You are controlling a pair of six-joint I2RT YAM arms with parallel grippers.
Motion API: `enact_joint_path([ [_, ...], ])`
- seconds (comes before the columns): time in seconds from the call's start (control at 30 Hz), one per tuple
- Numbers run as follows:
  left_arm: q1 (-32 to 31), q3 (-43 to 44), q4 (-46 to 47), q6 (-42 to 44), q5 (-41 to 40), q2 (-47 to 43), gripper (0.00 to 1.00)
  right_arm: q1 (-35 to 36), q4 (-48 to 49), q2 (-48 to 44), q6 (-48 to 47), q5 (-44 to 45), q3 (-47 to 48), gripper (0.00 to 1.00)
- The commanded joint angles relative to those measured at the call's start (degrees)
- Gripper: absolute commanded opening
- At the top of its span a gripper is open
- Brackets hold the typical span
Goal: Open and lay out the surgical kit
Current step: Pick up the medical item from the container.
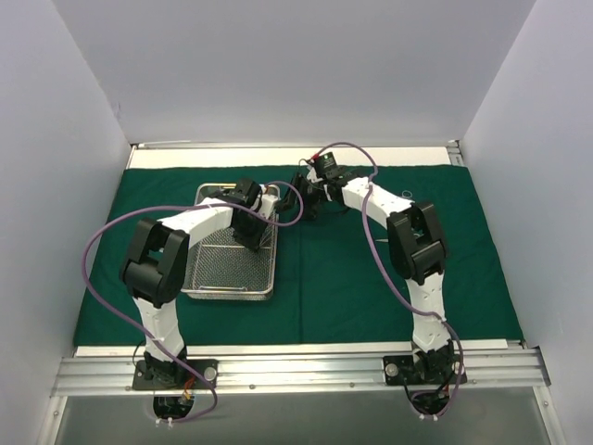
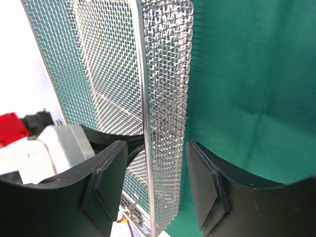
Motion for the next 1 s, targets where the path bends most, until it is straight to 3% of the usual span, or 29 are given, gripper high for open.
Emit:
enact_joint_path([
  [0.0, 0.7, -0.3, 1.5, -0.9, 0.9, -2.6, 0.02, 0.8, 2.2, 0.4, 2.9, 0.3, 2.1, 0.51],
  [0.2, 1.0, -0.7, 1.8, -1.2, 1.0, -2.5, 0.02, 2.2, 3.9, 1.6, 4.1, 0.2, 0.6, 0.48],
  [0.5, 1.4, -0.3, 1.8, -1.1, 1.0, -2.8, 0.02, 3.3, 1.5, 5.6, 4.3, 0.9, 3.8, 0.35],
  [0.6, 1.5, -0.3, 1.9, -1.1, 0.8, -2.7, 0.02, 3.5, 1.0, 6.6, 4.7, 1.1, 4.9, 0.25],
  [0.73, 2.2, -0.2, 1.5, -1.1, 0.6, -2.7, 0.02, 3.5, -0.8, 6.7, 3.7, 2.8, 6.5, 0.01],
  [0.97, 3.7, -2.8, -0.4, -2.5, -0.5, -5.8, 0.02, 3.0, -6.6, 6.7, 0.5, 8.4, 9.8, 0.0],
])
